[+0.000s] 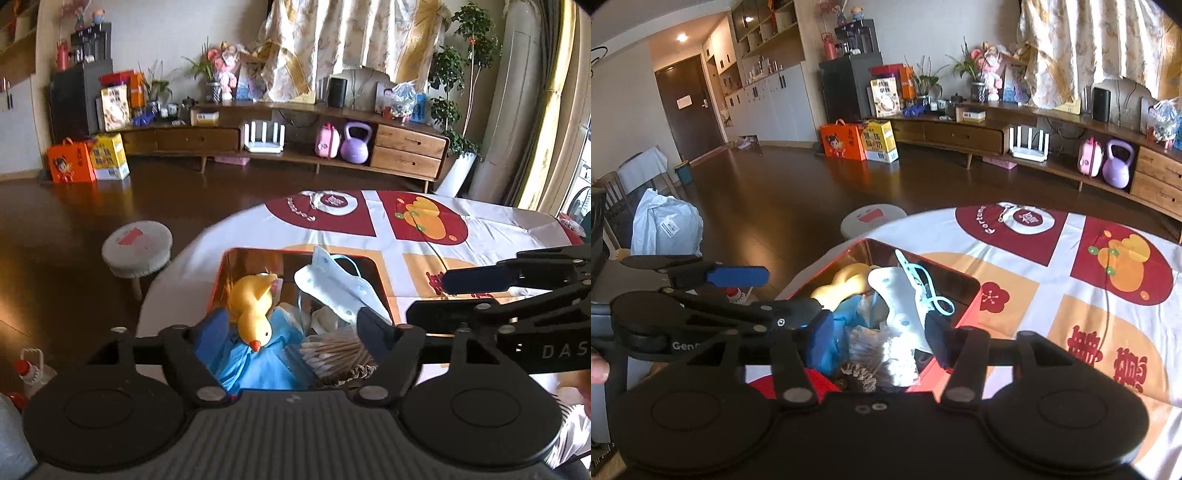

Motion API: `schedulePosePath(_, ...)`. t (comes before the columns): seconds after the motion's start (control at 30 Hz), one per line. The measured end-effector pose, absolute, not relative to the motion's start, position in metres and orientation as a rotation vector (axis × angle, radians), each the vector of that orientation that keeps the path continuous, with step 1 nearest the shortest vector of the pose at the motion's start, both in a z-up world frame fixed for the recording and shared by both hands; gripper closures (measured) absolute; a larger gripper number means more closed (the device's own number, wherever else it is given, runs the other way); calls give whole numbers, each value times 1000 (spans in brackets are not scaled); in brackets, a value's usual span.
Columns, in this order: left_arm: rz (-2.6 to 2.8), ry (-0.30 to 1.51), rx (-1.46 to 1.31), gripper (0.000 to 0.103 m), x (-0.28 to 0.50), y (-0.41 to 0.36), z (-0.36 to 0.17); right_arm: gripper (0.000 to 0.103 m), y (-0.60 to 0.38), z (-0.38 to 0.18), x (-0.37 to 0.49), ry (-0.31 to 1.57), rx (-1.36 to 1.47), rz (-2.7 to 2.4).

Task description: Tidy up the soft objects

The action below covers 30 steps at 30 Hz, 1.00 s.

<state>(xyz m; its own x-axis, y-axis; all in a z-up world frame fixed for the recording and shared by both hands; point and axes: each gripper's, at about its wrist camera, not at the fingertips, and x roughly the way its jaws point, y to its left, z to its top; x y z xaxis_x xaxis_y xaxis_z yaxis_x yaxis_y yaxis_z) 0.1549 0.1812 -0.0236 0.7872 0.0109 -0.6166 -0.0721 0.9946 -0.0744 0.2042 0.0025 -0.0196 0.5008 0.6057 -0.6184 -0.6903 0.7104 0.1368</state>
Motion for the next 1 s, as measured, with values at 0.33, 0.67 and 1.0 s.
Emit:
schedulePosePath(0.33,33,615,-102,18,125,169,-9,23,-21,-8,176,629,-122,781)
schedulePosePath(0.67,46,595,-83,12,96,150,0,1,-43,3,147,554,-109,778)
schedulePosePath(1.0,90,565,-82,0,77,140,5,0,-66,1,129,513,-75,737)
